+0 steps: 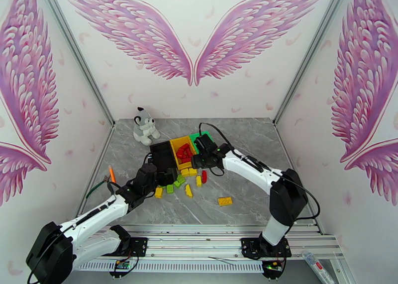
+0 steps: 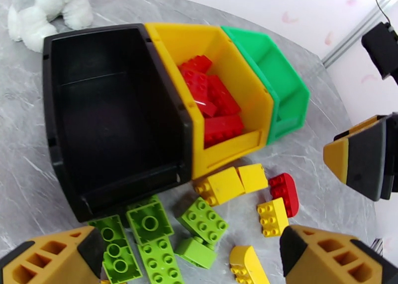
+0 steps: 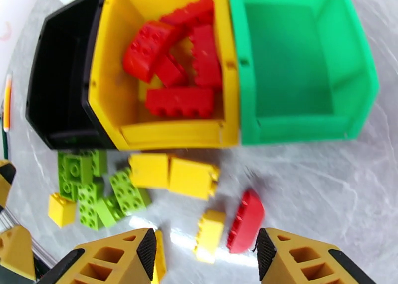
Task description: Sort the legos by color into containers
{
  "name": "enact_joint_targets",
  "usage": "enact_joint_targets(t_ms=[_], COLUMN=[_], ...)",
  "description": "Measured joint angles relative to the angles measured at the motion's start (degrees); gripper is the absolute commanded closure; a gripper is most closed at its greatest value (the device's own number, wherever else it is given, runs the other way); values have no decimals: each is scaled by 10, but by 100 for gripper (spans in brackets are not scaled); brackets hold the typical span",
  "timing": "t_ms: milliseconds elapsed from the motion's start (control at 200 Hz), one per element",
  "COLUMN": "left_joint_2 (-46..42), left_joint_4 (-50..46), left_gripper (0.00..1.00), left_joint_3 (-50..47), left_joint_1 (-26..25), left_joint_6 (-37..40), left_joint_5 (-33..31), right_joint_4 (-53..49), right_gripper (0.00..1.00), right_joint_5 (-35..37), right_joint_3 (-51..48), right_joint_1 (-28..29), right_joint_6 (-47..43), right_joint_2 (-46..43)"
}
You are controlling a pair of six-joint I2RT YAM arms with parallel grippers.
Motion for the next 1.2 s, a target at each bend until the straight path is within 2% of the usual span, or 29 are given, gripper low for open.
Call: enact_joint_targets(t_ms=[195, 680, 1035, 1200], left_joint_2=[4, 5, -2, -3], left_joint_4=[0, -1, -1, -2], left_gripper=[1, 1, 1, 1], left_joint_3=[5, 7, 7, 7], left_joint_1=[-15, -18, -18, -18], left_joint_6=[5, 15, 17, 17], left_joint_5=[-1, -5, -9, -10], right_joint_4=[31, 74, 91, 104], right_gripper=[50, 53, 54, 59], right_joint_5=[4, 15, 15, 13], right_joint_3=[-50, -51, -76, -85], right_joint_1=[-7, -29, -32, -32], right_joint_6=[-1, 6, 10, 14], right_joint_2=[4, 89, 91, 91])
